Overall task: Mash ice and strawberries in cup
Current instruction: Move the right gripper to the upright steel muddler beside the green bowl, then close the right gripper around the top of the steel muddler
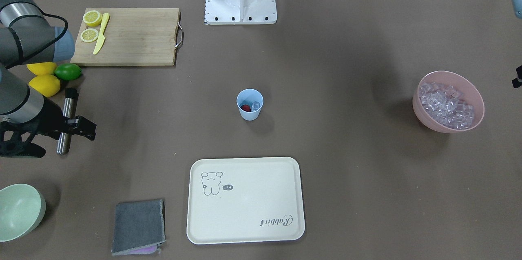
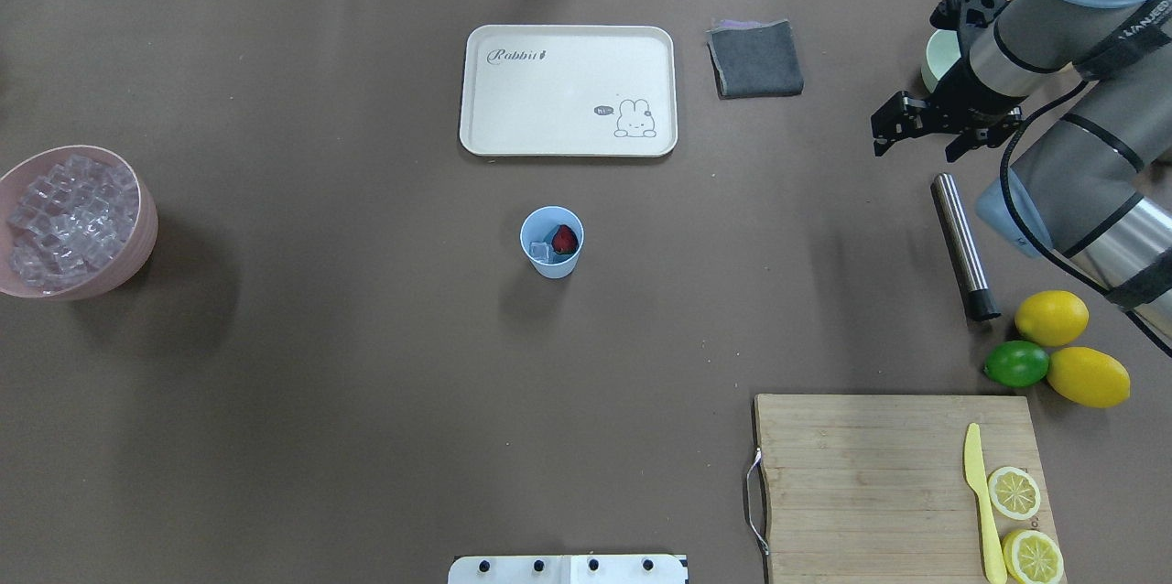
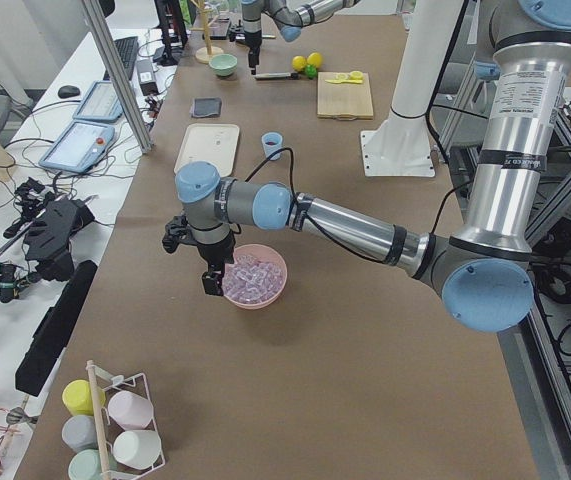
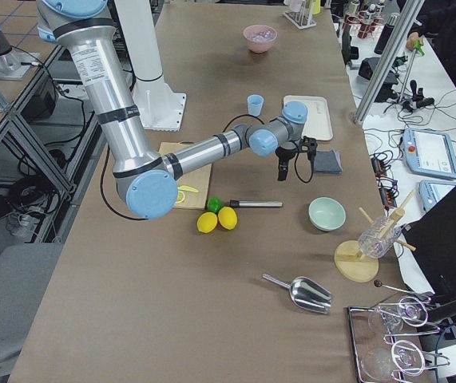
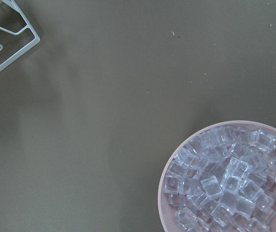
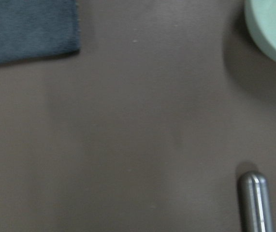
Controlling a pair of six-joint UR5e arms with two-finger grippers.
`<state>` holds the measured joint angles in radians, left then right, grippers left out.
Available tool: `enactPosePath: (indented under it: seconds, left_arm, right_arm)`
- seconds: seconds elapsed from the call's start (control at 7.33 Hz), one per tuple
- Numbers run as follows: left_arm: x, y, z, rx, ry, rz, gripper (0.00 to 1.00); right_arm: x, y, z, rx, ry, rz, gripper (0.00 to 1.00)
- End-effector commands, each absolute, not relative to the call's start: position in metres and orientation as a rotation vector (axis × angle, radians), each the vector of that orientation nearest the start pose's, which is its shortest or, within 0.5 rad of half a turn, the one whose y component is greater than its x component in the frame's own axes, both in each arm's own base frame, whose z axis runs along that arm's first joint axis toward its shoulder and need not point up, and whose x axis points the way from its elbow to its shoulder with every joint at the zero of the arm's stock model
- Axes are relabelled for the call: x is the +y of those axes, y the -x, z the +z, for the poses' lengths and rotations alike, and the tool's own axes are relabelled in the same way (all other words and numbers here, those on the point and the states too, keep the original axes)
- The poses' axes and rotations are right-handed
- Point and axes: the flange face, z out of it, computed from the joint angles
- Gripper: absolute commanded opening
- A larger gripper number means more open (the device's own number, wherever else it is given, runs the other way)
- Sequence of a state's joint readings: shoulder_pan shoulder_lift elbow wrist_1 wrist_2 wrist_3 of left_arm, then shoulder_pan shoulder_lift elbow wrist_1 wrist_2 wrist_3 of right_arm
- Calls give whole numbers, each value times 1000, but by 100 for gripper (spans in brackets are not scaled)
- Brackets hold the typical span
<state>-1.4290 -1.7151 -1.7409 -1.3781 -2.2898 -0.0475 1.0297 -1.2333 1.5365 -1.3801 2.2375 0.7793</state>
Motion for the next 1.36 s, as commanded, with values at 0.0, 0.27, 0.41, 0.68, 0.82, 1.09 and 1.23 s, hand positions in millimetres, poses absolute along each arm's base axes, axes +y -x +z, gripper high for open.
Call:
enactPosePath:
  seconds: [0.0, 0.27, 0.41, 0.68, 0.82, 1.09, 1.23]
  left_arm:
    - [-548, -10, 520, 727, -54, 135, 98]
    - [-550, -10, 516, 728, -61, 138, 98]
    - [-550, -10, 516, 728, -59, 137, 98]
    - [-551, -10, 515, 728, -62, 137, 98]
    - [-551, -10, 515, 728, -62, 138, 98]
    - [-551, -9, 515, 728, -63, 137, 98]
    - [-550, -9, 516, 726, -62, 136, 98]
  right_arm:
    - [-592, 250, 514, -762, 47, 43, 100]
    - [-589, 259, 525, -752, 70, 36, 84]
    - [-585, 267, 533, -742, 85, 21, 84]
    - [-573, 285, 541, -733, 104, -14, 83]
    - [-570, 288, 543, -733, 103, -30, 82]
    - [-561, 290, 553, -728, 107, -50, 73]
    - [-559, 290, 562, -723, 111, -55, 64]
